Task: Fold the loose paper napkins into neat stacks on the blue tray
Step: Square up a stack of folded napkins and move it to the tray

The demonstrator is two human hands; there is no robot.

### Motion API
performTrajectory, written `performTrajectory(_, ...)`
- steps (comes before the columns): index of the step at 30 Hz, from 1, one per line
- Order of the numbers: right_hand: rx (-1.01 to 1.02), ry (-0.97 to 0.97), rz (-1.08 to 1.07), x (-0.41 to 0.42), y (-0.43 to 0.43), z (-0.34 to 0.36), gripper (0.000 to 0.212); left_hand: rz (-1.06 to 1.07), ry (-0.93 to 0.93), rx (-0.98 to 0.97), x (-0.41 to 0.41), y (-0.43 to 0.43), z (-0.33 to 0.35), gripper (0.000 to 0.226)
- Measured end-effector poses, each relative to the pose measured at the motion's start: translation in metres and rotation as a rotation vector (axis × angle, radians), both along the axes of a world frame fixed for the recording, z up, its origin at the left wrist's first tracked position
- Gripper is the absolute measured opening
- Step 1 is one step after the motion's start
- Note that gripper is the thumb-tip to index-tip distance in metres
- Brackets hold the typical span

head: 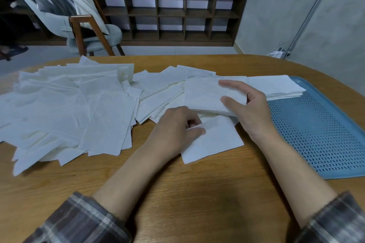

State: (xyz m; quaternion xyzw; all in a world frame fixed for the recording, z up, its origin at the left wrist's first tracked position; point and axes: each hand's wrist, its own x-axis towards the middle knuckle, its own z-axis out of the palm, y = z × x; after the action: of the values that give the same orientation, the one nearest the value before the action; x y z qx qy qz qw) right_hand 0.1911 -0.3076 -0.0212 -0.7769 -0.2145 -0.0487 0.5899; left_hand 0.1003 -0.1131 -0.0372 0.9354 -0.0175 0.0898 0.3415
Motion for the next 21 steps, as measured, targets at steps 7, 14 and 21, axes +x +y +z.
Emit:
performTrajectory(7, 0.148, 0.132, 0.049, 0.002, 0.0, -0.001, 0.024, -0.11, 0.009, -0.254, -0.009, 0.015, 0.034, 0.005)
performTrajectory(14, 0.278, 0.354, 0.303, -0.006, 0.005, 0.004, 0.067, 0.001, -0.081, -0.472, -0.007, 0.024, 0.039, 0.006)
performTrajectory(21, 0.19, 0.23, 0.279, -0.009, 0.009, -0.004, 0.019, 0.192, -0.255, -0.47, -0.002, 0.02, 0.028, 0.026)
